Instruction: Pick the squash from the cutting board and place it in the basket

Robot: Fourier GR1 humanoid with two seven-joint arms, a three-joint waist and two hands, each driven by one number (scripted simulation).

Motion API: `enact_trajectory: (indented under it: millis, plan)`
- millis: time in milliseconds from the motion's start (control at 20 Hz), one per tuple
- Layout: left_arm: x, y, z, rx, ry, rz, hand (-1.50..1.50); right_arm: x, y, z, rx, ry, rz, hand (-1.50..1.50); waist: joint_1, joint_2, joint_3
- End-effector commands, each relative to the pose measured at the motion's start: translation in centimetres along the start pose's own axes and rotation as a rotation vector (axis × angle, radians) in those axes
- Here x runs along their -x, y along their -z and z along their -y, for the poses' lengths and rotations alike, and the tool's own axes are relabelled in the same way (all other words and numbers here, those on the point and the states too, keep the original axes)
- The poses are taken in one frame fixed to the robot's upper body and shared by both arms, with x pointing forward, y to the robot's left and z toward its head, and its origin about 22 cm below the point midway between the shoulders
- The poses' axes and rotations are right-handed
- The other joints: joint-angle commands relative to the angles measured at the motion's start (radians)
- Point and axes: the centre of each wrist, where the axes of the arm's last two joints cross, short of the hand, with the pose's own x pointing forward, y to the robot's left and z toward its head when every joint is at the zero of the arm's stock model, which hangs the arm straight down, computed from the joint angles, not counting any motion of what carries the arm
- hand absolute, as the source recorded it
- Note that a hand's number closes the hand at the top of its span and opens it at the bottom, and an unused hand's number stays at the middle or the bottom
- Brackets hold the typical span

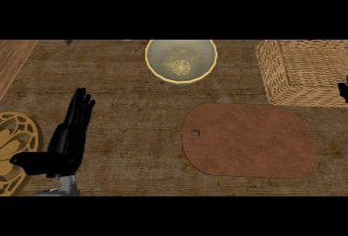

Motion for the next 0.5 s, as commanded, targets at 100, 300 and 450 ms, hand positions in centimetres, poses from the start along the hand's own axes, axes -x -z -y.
enact_trajectory:
  millis: [100,300,450]
  plan:
    - [0.6,0.9,-1.6,0.002,-0.001,0.011,0.00,2.2,2.8,0.0,-0.032,-0.078,-0.018,1.50,0.011,0.004,0.000]
    - [-0.4,-0.3,-0.7,-0.001,0.005,0.007,0.00,4.3,2.2,-1.4,-0.060,-0.084,-0.012,1.50,0.006,0.001,0.000]
    - [-2.0,0.6,0.2,-0.006,0.004,0.011,0.00,4.5,2.6,-3.5,-0.053,-0.013,-0.023,1.50,0.008,0.002,0.001]
